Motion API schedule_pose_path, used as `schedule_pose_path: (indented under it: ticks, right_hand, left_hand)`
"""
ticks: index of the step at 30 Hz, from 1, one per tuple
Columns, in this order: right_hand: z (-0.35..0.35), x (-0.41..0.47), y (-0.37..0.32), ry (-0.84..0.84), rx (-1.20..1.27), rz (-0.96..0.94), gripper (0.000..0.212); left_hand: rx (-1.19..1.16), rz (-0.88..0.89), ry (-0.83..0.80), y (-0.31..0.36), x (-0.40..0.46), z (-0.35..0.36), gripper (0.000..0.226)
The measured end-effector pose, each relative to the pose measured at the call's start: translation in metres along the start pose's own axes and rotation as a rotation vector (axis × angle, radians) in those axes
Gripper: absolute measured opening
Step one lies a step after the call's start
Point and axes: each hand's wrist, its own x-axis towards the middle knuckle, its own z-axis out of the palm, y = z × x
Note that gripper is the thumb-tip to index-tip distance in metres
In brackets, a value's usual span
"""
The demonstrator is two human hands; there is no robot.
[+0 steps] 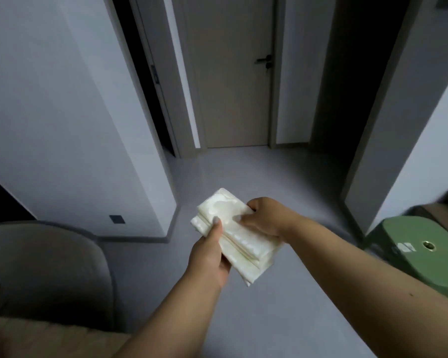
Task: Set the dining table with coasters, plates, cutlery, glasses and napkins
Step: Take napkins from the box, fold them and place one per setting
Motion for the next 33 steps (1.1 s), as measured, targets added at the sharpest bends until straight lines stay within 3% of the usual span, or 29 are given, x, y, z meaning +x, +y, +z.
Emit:
schedule_pose_path:
  ticks: [6, 11, 15, 18, 25, 29, 33]
  right_hand:
    - [-0.051, 0.116, -0.026, -0.108, -0.021, -0.101, 0.027]
    - [-0.046, 0.192, -0.06, -0.204, -0.032, -0.217, 0.023]
    - [-0.019, 0.243, -0.089, -0.307, -0.002, -0.255, 0.025]
    - [0.005, 0.279, -0.117, -0.364, -0.027, -0.292, 0.028]
    - [0.054, 0.364, -0.208, -0.436, -0.055, -0.359, 0.02]
    - [0.081, 0.405, -0.265, -0.47, -0.029, -0.4, 0.017]
    - [0.121, 0.44, -0.312, -0.52, -0.034, -0.449, 0.014]
  left_hand:
    - [-0.109, 0.098, 0.103, 0.04, 0.088, 0.043, 0.045]
    - [-0.177, 0.142, 0.244, 0.075, 0.143, 0.03, 0.051]
    - [-0.207, 0.16, 0.343, 0.103, 0.173, 0.001, 0.051]
    - [-0.261, 0.222, 0.357, 0.125, 0.197, -0.026, 0.064]
    - [-0.333, 0.38, 0.423, 0.209, 0.256, -0.099, 0.054]
    - [-0.407, 0.43, 0.537, 0.264, 0.277, -0.133, 0.034]
    - [-0.475, 0.447, 0.68, 0.302, 0.289, -0.179, 0.034]
